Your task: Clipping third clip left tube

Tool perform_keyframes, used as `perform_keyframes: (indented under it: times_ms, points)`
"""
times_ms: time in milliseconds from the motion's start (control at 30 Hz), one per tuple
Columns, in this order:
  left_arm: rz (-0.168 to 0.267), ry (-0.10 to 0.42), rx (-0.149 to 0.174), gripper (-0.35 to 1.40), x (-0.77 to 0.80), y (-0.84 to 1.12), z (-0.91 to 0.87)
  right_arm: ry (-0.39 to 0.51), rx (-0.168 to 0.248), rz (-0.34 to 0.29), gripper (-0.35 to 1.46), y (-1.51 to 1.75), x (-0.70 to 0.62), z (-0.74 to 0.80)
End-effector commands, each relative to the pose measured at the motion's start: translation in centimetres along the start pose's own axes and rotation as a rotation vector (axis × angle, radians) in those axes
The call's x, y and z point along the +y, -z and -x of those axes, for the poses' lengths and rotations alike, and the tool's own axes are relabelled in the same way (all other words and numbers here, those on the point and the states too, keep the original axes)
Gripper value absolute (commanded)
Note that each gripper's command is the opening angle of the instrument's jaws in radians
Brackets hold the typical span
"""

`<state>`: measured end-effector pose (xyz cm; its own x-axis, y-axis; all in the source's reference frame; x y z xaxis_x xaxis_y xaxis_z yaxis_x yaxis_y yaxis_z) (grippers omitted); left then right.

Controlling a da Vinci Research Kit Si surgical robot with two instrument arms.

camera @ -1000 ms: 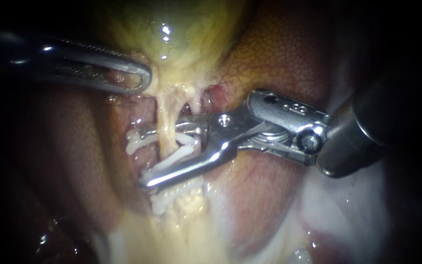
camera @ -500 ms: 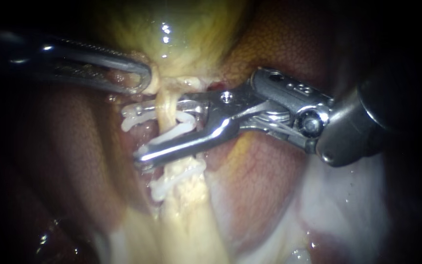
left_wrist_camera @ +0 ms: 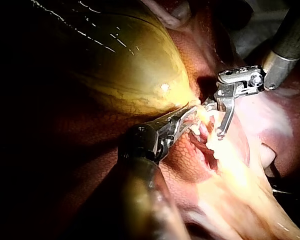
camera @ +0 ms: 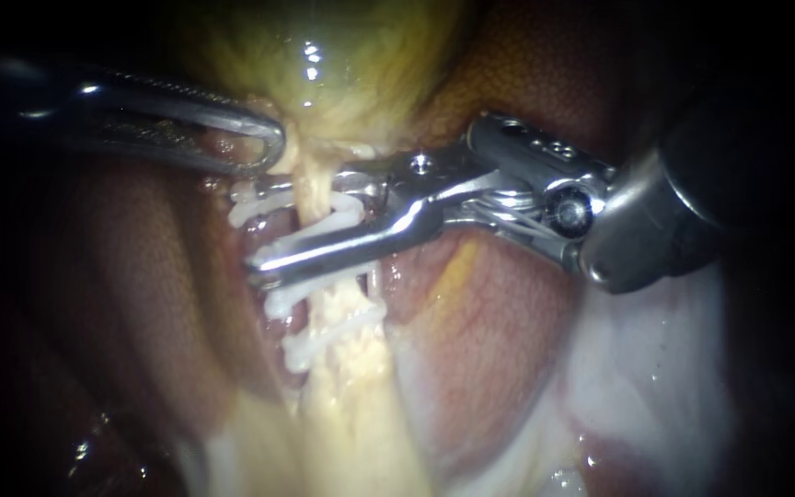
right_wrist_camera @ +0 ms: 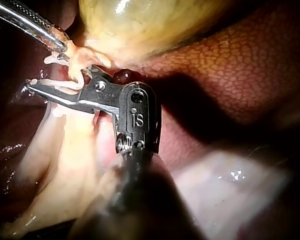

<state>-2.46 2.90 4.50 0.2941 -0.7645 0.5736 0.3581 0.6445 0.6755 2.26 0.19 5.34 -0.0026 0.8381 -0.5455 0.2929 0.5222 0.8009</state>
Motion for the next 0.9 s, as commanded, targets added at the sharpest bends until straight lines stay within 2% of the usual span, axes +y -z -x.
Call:
perform_keyframes:
  times_ms: [33,300,567,633,667,900]
  points:
    - [0.000,0.000,0.000,-0.35,0.00,0.00,0.00,-0.008,-0.001,-0.001,0.36,-0.01,-0.01,0.00]
    - [0.000,0.000,0.000,-0.35,0.00,0.00,0.00,-0.066,0.002,0.007,0.23,-0.01,-0.01,0.00]
    - [0.000,0.000,0.000,-0.35,0.00,0.00,0.00,-0.072,0.005,0.014,-0.04,0.00,-0.02,0.01]
    - [0.000,0.000,0.000,-0.35,0.00,0.00,0.00,-0.077,0.005,0.013,-0.19,0.00,-0.02,0.02]
    - [0.000,0.000,0.000,-0.35,0.00,0.00,0.00,-0.083,0.005,0.015,-0.33,0.01,-0.02,0.03]
    - [0.000,0.000,0.000,-0.35,0.00,0.00,0.00,-0.082,-0.003,0.007,-0.35,0.00,-0.03,0.16]
